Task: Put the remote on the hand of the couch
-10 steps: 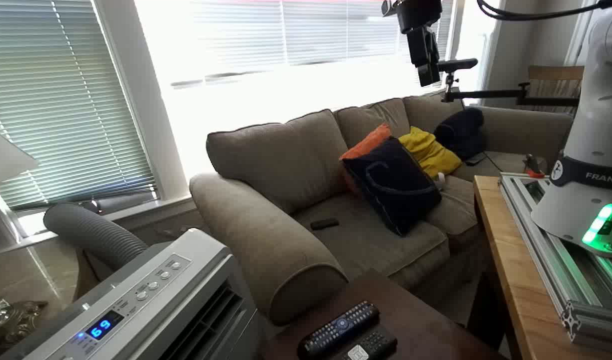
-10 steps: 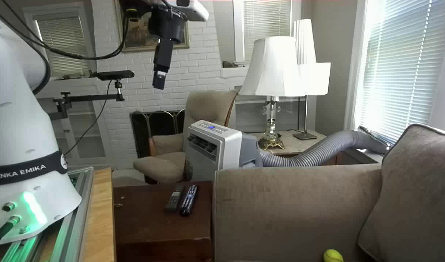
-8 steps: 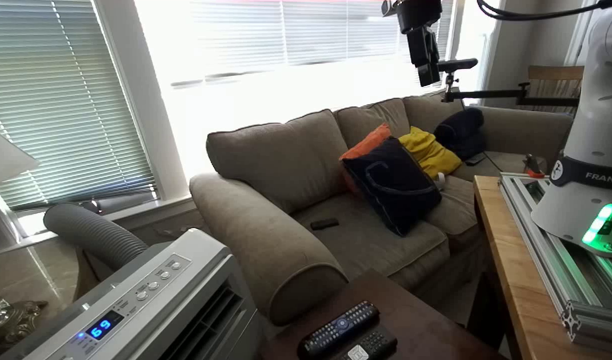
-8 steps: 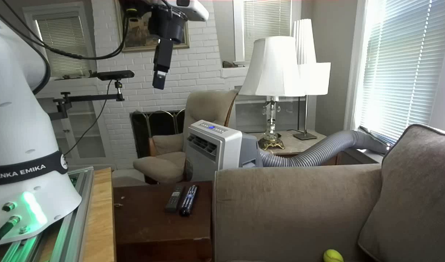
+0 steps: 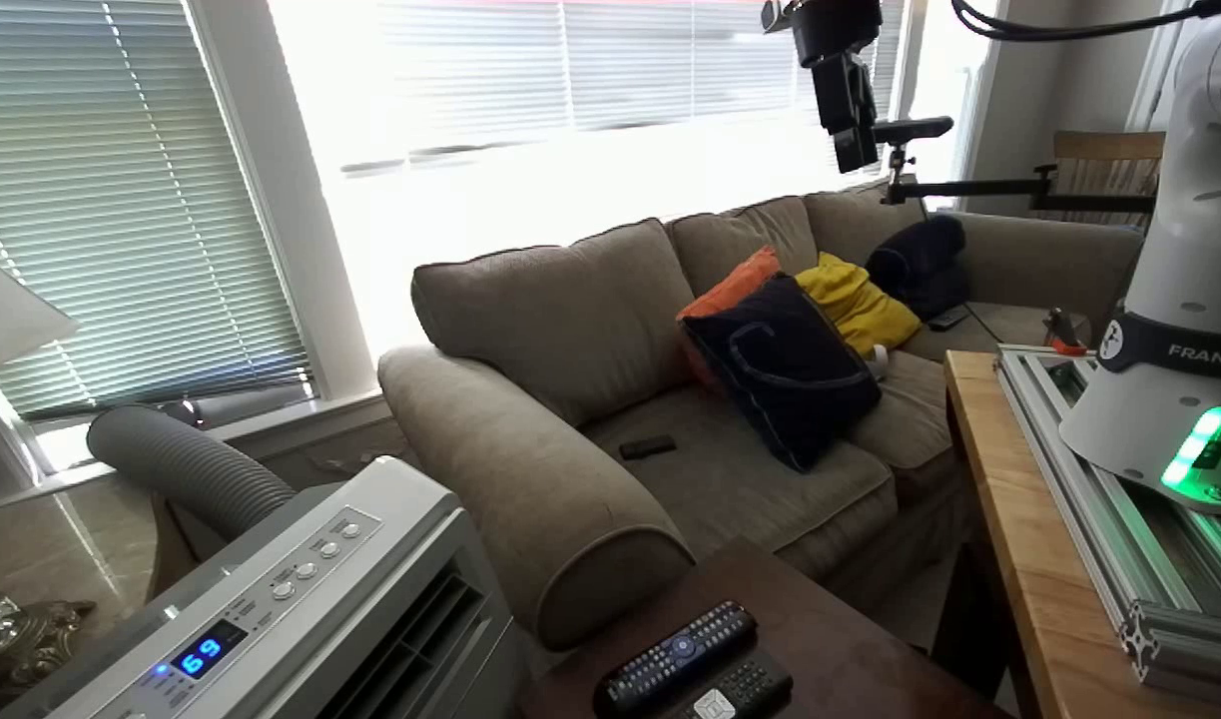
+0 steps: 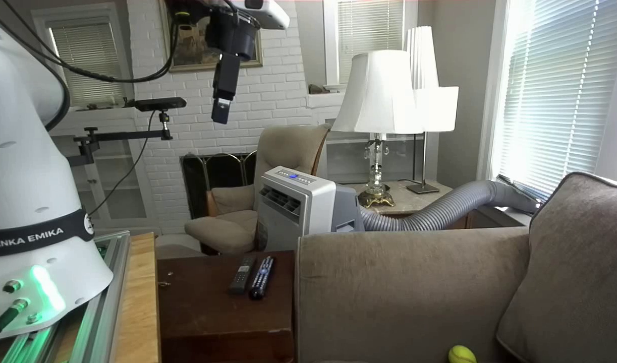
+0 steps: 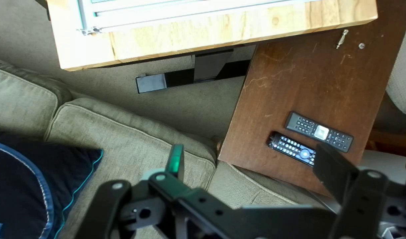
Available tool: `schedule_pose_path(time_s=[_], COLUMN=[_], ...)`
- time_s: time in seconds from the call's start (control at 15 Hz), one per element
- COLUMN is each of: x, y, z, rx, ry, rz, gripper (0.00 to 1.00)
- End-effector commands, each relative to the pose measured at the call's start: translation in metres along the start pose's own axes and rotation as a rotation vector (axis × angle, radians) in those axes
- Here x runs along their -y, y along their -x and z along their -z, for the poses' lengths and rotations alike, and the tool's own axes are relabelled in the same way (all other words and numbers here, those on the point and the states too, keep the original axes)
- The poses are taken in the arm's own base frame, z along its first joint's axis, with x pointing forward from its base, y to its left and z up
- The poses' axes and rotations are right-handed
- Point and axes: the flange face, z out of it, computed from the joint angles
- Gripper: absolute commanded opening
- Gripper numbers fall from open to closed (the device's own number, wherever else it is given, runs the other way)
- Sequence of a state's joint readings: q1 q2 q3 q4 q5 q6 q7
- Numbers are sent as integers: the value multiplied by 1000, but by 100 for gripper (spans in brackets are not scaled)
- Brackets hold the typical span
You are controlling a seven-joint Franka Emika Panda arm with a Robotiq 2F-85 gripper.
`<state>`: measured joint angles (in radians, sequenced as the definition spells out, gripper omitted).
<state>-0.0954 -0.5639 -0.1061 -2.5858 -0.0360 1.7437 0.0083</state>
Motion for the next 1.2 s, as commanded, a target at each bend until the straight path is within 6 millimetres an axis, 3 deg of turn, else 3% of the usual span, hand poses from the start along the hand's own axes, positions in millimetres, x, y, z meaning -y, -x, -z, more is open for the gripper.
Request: schedule_pose_path(time_s=[0.0,0.2,0.6,0.87,1.13], x=[0,0,20,44,68], y=[0,-4,-56,-96,-107], z=[1,0,-19,-49,-93], rx=[1,-7,-72,-130,-170], ry=[0,-4,-26,-53,-106], rz=[0,1,301,505,706], gripper=[100,100,100,100,100])
